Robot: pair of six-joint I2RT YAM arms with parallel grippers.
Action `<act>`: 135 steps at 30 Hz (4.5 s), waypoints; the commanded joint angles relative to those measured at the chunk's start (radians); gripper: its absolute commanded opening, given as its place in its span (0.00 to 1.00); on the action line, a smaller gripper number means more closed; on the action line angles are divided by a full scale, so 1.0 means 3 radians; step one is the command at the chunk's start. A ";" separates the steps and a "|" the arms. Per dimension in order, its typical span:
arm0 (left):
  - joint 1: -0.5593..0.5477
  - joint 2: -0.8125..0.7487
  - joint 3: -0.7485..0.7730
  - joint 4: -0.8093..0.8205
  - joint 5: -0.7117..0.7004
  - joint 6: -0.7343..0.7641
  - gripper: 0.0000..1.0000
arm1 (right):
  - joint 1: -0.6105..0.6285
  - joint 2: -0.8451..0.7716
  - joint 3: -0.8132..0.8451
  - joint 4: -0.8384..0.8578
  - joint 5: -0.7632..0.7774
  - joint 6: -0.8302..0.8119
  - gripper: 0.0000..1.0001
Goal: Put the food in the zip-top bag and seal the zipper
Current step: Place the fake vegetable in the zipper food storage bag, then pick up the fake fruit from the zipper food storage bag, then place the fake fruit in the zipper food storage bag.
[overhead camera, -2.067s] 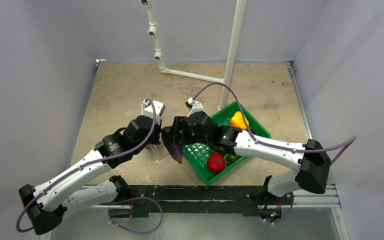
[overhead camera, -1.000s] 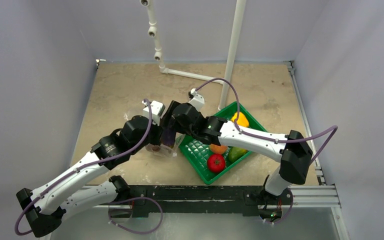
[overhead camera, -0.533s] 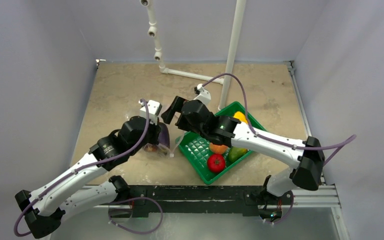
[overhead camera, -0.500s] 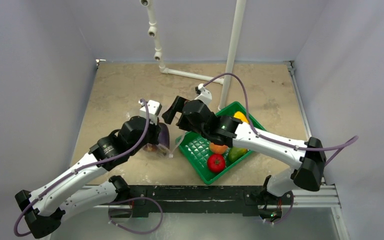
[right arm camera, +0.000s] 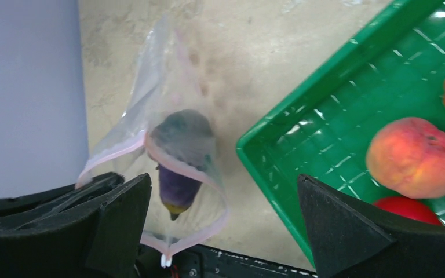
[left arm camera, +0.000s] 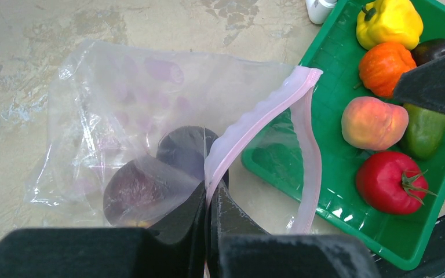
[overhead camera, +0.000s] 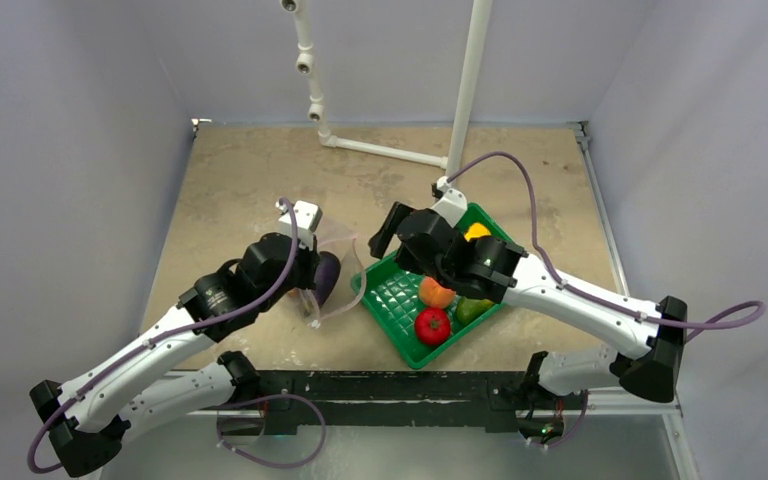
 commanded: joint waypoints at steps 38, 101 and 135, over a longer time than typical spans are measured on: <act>-0.0019 -0.0078 0.0045 0.0106 0.0152 -0.0023 0.00 | -0.1748 -0.0078 -0.0892 -0.0873 0.0575 0.0897 0.90; -0.0022 -0.0063 0.0025 0.0145 0.0384 0.0008 0.00 | -0.2094 -0.0100 -0.0922 -0.0620 0.0374 0.0502 0.00; -0.0015 0.0029 0.0041 0.0124 0.0008 -0.0028 0.00 | 0.0080 -0.0430 -0.0226 0.0764 -0.0535 -0.0833 0.00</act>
